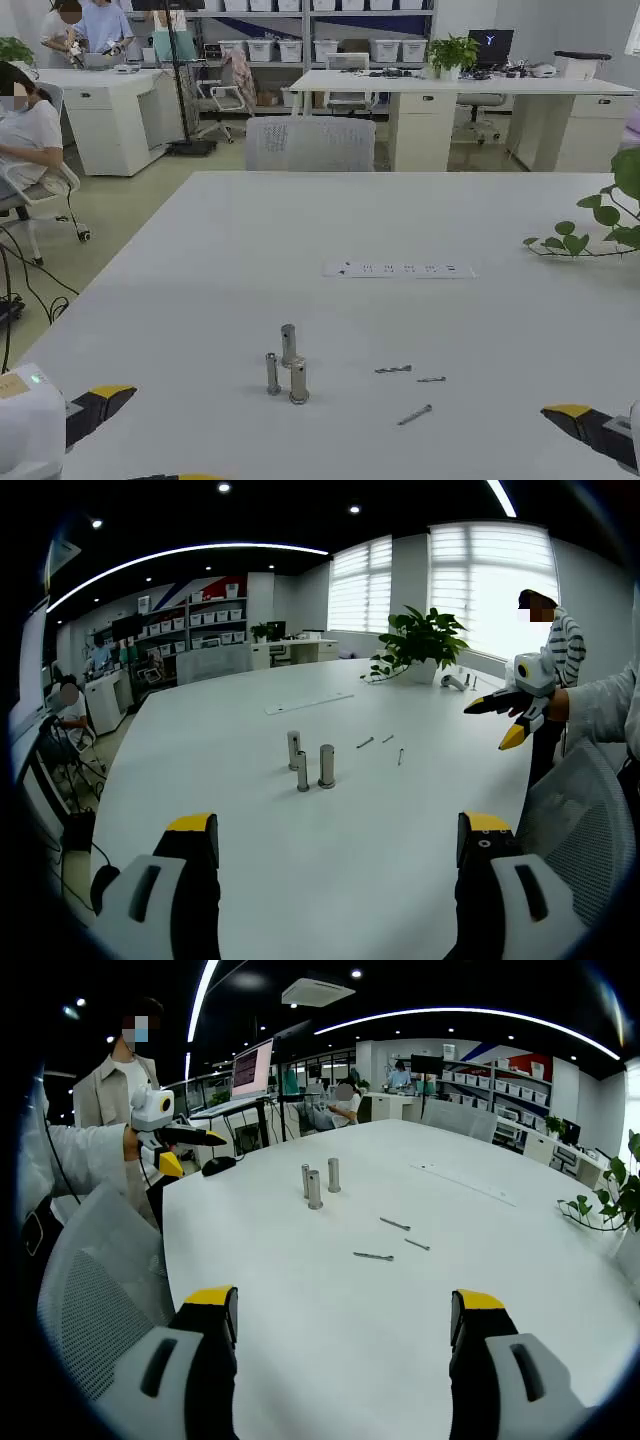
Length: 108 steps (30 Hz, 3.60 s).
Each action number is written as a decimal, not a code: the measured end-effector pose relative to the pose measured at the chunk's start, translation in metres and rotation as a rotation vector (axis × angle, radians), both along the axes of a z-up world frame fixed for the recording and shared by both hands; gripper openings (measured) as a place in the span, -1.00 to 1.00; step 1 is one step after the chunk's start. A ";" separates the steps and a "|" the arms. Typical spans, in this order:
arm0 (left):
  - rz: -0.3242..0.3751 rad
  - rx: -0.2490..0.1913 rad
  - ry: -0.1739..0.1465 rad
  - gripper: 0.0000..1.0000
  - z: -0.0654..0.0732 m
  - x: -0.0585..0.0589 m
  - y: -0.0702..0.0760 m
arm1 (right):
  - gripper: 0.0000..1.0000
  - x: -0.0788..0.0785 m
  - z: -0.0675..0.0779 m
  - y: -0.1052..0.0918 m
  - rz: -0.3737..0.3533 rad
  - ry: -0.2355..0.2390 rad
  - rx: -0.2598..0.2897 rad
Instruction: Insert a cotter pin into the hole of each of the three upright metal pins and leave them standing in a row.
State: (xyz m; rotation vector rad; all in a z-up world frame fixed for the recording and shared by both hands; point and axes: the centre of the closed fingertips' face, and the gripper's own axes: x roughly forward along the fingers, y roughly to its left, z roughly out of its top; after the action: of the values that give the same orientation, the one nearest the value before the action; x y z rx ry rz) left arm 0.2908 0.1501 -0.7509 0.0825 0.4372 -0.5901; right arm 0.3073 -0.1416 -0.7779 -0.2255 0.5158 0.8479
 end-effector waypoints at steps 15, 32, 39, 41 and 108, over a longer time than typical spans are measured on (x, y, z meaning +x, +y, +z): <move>0.003 0.002 0.001 1.00 0.000 0.001 0.000 | 0.80 0.001 0.000 -0.001 -0.002 0.000 0.001; 0.004 0.005 0.002 1.00 -0.002 0.001 0.001 | 0.80 0.001 0.000 -0.002 -0.004 0.001 0.002; 0.006 0.004 0.000 1.00 -0.001 0.001 0.001 | 0.80 0.001 -0.001 -0.002 -0.006 0.001 0.004; 0.007 0.005 0.000 1.00 -0.001 0.001 0.001 | 0.80 0.001 -0.001 -0.002 -0.006 0.001 0.003; -0.033 -0.008 0.027 1.00 -0.022 0.029 0.001 | 0.80 0.003 -0.009 0.004 -0.001 0.028 -0.018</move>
State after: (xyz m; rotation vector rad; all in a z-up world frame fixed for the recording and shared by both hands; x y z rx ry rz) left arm 0.3196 0.1510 -0.7732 0.0740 0.4599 -0.6262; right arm 0.3101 -0.1376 -0.7869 -0.2299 0.5498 0.8466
